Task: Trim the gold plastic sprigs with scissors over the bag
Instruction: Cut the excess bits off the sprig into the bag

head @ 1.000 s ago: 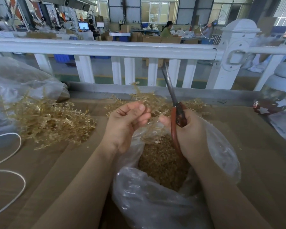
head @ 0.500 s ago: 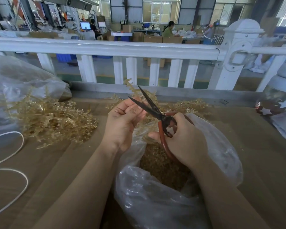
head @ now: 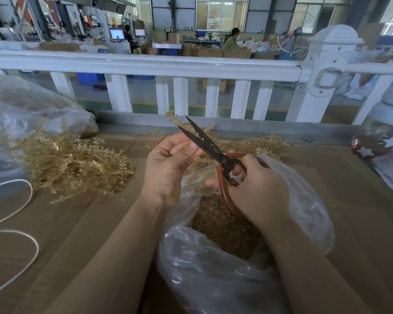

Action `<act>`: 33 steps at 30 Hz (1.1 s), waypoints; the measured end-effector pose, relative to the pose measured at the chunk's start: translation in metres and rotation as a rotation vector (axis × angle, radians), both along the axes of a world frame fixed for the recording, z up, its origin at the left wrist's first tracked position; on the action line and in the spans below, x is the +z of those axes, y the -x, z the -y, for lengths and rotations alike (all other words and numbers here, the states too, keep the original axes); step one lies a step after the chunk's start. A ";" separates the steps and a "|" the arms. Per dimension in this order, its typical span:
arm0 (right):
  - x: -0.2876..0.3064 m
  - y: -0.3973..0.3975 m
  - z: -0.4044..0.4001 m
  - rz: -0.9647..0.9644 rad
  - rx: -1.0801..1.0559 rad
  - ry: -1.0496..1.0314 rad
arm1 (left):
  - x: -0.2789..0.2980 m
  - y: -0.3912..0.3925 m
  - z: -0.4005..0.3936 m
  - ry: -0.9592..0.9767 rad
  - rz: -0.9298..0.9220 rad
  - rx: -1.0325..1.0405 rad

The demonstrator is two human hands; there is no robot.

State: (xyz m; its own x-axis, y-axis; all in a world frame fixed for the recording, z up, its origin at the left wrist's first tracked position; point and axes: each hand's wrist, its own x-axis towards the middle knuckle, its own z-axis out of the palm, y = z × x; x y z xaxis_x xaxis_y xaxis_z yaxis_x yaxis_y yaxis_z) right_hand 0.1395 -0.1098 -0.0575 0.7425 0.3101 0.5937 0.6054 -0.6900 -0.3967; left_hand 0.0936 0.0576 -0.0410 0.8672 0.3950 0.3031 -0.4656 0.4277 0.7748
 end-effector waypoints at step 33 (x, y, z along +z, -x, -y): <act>0.003 0.005 0.002 0.074 0.064 -0.066 | -0.001 0.000 -0.001 -0.092 -0.017 -0.090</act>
State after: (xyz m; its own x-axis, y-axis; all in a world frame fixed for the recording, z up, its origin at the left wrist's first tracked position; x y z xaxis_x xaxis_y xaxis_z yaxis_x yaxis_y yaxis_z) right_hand 0.1349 -0.1120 -0.0548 0.6759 0.3136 0.6669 0.6767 -0.6227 -0.3929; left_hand 0.0940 0.0587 -0.0424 0.9035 0.2861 0.3192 -0.4146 0.3939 0.8204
